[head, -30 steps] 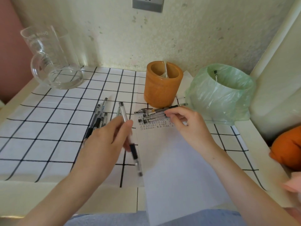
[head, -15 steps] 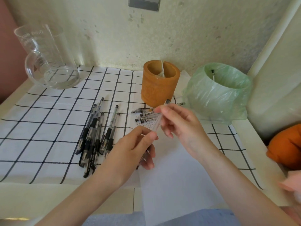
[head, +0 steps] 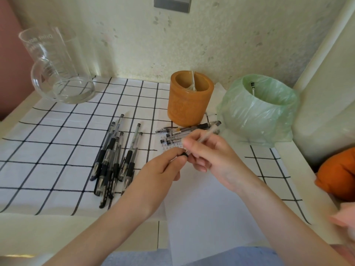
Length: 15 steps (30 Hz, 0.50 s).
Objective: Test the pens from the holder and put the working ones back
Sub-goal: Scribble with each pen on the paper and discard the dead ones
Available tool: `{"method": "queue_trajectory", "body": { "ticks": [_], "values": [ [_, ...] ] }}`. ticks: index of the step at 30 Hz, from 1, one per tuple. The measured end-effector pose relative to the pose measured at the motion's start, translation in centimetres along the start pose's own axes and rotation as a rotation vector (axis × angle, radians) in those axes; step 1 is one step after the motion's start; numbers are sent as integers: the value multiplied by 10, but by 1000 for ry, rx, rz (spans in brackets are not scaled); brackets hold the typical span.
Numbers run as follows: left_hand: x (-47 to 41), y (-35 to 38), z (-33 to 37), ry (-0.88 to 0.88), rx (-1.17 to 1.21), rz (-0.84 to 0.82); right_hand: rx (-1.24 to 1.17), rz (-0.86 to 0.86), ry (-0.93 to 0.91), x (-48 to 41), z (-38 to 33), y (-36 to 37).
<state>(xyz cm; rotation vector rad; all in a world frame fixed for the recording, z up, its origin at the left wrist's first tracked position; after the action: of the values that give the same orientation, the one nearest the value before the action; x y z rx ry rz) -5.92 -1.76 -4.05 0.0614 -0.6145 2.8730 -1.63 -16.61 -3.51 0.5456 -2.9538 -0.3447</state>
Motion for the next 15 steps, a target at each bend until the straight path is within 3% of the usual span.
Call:
{"method": "queue_trajectory", "body": {
  "ticks": [7,11,15],
  "values": [
    [1,0,10,5,197,-46,7,-46,-37,1,-4,-4],
    [4,2,6,97,55,-26,26,-40,-67,2,-7,-7],
    [5,1,0,38,-177,30,-28,162,-122,0,-12,-20]
  ]
}}
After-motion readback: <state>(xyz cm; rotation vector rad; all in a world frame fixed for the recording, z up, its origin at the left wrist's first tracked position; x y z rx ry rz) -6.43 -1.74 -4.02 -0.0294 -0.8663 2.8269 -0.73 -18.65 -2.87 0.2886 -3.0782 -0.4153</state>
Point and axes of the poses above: each hand's wrist, its own x-axis away from the middle knuckle, its own y-axis out of the palm, z = x × y, the point moved 1 cm from there along -x, towards the middle knuckle, and after that the axes turned 9 degrees about -x, right-handed, at the moved point
